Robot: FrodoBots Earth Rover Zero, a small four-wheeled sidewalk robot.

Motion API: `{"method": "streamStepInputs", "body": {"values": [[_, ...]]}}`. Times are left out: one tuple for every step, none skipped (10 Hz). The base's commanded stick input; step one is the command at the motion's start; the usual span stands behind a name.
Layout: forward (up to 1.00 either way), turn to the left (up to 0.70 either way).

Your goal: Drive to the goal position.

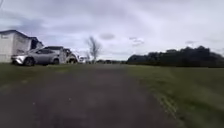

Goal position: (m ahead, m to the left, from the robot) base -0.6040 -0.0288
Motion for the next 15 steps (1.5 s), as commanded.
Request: {"method": "streamStepInputs", "body": {"values": [[1.0,0.0],[1.0,0.0],[1.0,0.0],[1.0,0.0],[1.0,0.0],[1.0,0.0],[1.0,0.0],[1.0,0.0],[1.0,0.0],[1.0,0.0],[1.0,0.0],[1.0,0.0],[1.0,0.0],[0.0,0.0],[0.0,0.0]]}}
